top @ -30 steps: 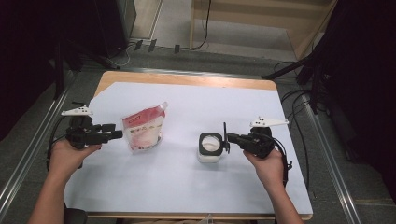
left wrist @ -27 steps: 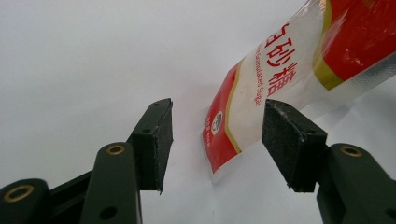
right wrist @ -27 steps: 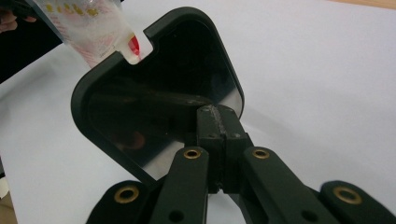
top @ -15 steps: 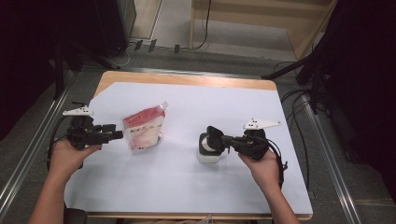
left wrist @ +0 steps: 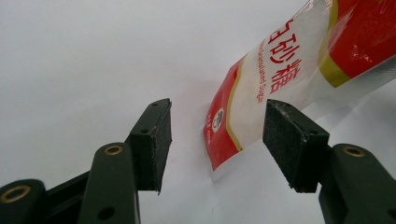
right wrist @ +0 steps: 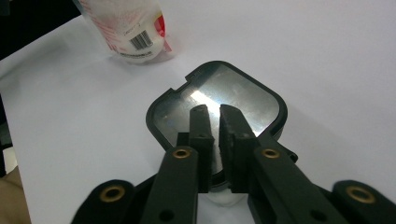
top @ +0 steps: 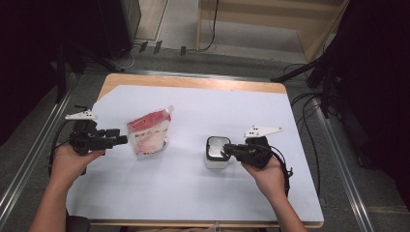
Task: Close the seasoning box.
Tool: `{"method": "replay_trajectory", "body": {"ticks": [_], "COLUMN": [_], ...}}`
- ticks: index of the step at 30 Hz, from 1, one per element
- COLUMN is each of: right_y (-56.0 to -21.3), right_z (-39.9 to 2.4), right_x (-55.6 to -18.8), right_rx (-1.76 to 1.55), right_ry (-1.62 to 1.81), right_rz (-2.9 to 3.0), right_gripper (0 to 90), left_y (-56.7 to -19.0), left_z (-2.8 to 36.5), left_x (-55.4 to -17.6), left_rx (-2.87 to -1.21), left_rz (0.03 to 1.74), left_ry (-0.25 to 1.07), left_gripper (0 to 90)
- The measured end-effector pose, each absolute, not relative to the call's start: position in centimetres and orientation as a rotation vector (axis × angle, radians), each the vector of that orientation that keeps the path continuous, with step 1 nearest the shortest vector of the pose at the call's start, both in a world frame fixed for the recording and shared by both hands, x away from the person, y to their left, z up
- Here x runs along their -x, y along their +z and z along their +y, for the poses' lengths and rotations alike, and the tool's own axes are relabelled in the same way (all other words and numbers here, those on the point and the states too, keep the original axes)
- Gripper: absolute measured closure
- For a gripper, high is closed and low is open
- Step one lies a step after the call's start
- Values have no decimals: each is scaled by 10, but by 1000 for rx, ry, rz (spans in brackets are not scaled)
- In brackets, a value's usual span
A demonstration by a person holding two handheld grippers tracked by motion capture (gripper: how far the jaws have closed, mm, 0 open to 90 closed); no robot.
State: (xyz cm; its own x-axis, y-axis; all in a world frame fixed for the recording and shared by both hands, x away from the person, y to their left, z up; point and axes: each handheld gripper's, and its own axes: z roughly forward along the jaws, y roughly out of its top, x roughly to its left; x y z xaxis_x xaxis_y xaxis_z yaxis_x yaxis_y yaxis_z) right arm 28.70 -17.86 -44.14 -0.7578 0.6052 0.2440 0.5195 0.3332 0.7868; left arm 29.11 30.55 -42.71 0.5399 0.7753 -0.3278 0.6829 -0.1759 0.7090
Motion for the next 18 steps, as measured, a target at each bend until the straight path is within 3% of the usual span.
{"method": "replay_trajectory", "body": {"ticks": [6, 18], "right_y": [-439, -439], "right_z": [-183, -208], "right_x": [-287, -290], "right_rx": [-1067, -1103], "right_ry": [1446, 1500], "right_rz": [2460, 2353], "right_gripper": [653, 461], "left_y": [-428, -429], "left_z": [304, 304], "left_x": [-291, -290], "left_rx": [-1917, -1923], "left_rz": [1190, 1188], "left_ry": [139, 143], "left_gripper": [428, 420]}}
